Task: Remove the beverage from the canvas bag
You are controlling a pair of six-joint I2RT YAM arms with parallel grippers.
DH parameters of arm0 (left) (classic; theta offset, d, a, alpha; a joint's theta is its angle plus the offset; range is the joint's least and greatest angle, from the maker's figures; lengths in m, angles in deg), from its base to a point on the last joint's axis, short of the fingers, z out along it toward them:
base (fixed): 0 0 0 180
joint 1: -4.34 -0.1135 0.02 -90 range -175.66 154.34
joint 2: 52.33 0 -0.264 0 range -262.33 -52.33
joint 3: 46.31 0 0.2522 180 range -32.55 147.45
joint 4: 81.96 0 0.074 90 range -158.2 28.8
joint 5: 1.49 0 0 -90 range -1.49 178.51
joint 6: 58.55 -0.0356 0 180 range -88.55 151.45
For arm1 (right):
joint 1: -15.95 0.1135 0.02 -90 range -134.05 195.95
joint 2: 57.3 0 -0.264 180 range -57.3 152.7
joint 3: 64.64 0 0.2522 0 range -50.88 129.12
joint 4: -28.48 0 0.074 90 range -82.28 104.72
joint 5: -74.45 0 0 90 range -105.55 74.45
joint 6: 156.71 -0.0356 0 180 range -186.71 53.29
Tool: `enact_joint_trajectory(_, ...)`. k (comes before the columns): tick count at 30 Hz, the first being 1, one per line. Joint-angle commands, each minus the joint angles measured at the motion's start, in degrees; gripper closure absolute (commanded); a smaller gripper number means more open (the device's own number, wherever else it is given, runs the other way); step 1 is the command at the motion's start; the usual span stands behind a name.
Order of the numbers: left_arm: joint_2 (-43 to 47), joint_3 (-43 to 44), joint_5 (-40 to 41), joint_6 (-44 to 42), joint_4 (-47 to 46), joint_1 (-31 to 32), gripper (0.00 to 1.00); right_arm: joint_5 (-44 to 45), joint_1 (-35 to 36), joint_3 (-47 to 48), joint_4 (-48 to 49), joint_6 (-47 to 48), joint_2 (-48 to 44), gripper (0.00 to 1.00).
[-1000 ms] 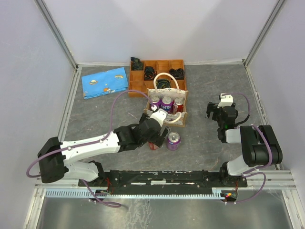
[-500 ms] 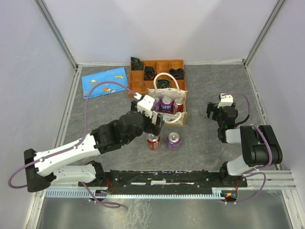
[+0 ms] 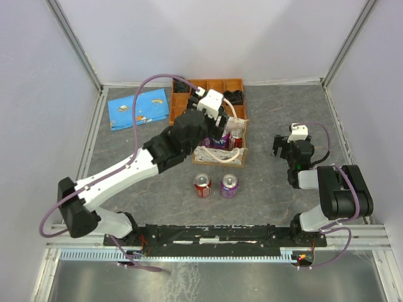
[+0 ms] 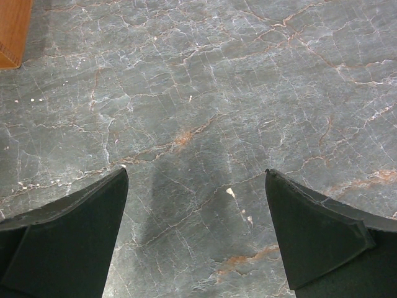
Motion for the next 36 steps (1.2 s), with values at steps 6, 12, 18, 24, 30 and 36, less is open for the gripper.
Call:
enact_joint_trajectory(6,-10.5,7.0,-17.9,-5.2,-4.1,-13.0,0.16,0.4,0.2,1.6,1.2,0.6,-0.2,0.01)
enact_joint_trajectory(12,-19.2,14.2,-25.3,-7.7,0.0,-13.6,0.17,0.4,0.2,1.7,1.2,0.5,-0.2,0.01)
enact_joint_trajectory(18,-24.6,16.4,-31.5,-8.5,2.7,-13.6,0.17,0.4,0.2,1.6,1.2,0.5,-0.2,0.01)
enact_joint_trajectory(24,-28.5,18.6,-36.6,-10.6,6.6,-13.6,0.2,0.4,0.2,1.6,1.2,0.5,-0.2,0.01)
enact_joint_trajectory(30,-31.7,21.4,-39.0,-10.4,9.6,-13.5,0.21,0.4,0.2,1.6,1.2,0.6,-0.2,0.01)
enact_joint_trajectory(36,-35.4,25.2,-38.3,-10.1,14.0,-13.1,0.21,0.4,0.2,1.6,1.2,0.5,-0.2,0.01)
